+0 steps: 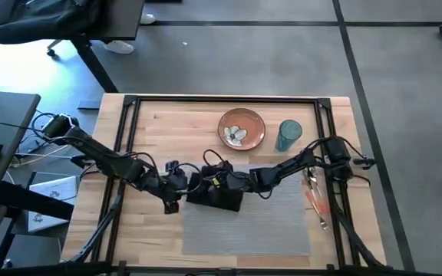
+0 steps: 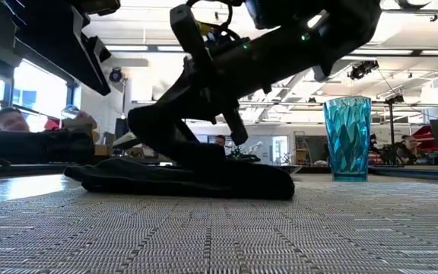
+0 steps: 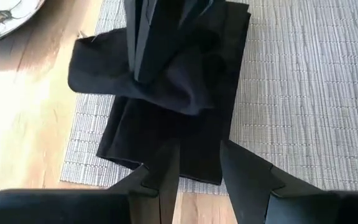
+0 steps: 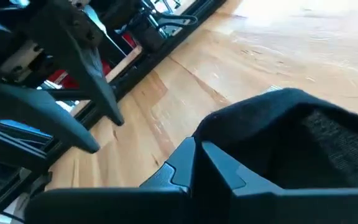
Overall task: Set table place
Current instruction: Fold the black table napkin on the gray tablemat
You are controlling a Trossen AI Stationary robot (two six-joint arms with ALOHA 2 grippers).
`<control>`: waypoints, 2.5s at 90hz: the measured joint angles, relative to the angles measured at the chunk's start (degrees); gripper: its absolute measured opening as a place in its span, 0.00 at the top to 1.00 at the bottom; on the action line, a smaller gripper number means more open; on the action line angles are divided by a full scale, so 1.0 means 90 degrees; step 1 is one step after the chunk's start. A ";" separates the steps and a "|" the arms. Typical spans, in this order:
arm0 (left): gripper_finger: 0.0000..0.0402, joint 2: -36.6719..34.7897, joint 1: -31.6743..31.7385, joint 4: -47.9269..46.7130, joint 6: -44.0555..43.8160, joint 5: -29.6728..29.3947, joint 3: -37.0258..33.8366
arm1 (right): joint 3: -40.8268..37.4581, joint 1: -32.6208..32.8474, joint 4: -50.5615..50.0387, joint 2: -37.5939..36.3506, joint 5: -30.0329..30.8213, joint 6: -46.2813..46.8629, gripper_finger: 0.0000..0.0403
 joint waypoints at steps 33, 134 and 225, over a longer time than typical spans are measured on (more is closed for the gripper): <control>0.75 0.0000 0.0006 0.0016 -0.0010 -0.0015 0.0000 | -0.0001 -0.0244 -0.0281 -0.0359 -0.1399 -0.1177 0.52; 0.75 0.2409 0.3419 0.2813 0.2300 0.2464 -0.0002 | -0.2562 0.0668 -0.1166 -0.1751 0.0080 -0.2678 0.51; 0.67 0.1774 0.1638 0.2935 0.3407 0.1045 0.0000 | -0.2562 0.0624 -0.1154 -0.1751 0.0212 -0.2256 0.51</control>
